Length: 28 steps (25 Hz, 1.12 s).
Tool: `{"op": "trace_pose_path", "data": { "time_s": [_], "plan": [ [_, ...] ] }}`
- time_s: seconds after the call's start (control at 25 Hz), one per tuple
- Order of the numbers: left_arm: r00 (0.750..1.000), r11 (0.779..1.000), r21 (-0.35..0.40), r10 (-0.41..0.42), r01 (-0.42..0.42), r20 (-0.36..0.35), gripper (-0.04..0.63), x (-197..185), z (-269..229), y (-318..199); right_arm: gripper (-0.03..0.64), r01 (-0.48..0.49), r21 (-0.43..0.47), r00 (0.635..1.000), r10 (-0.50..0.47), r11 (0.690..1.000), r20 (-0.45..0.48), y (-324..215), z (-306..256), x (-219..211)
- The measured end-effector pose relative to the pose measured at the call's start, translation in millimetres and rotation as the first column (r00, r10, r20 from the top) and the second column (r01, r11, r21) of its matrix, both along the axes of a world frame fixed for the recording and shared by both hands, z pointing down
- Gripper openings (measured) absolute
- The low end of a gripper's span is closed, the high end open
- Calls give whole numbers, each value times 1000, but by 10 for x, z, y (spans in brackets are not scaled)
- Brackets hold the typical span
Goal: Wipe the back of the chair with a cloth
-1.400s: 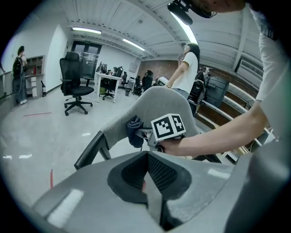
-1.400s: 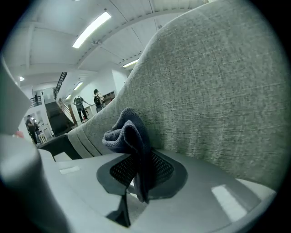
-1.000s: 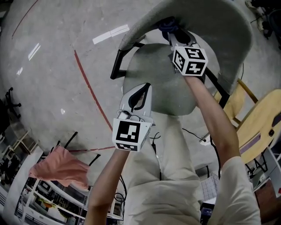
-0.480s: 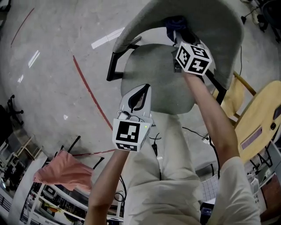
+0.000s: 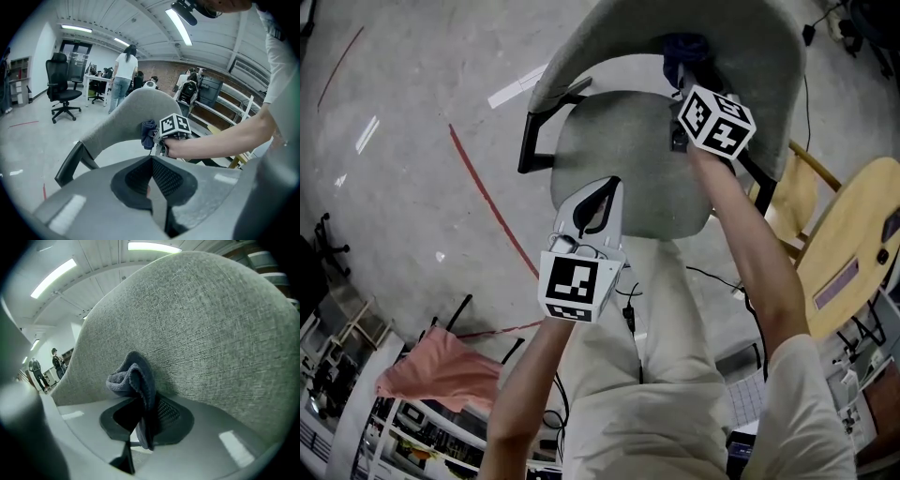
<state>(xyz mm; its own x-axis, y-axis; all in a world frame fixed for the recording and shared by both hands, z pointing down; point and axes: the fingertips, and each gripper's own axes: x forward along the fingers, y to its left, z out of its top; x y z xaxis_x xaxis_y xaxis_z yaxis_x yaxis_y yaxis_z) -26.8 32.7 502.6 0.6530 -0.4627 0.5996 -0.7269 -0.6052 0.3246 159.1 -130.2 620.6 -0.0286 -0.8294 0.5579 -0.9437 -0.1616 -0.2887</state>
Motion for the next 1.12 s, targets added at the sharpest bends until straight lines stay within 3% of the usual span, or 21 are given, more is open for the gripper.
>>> {"op": "trace_pose_path", "data": {
  "time_s": [0.2,0.48,0.76,1.12],
  "plan": [
    [1000,1000,-3,23,-23,1,0,21,4,10,69,-120,-4,993,120,993,3,96,-9,148],
    [998,998,-6,57,-57,6,0,15,26,-14,71,-285,-17,958,285,958,12,291,-19,409],
    [996,996,-10,86,-86,2,0,-14,41,-45,71,-438,-30,898,439,898,40,556,-25,632],
    [993,993,-2,121,-121,3,0,-3,34,-72,71,-560,-48,824,562,827,71,851,-40,861]
  ]
}}
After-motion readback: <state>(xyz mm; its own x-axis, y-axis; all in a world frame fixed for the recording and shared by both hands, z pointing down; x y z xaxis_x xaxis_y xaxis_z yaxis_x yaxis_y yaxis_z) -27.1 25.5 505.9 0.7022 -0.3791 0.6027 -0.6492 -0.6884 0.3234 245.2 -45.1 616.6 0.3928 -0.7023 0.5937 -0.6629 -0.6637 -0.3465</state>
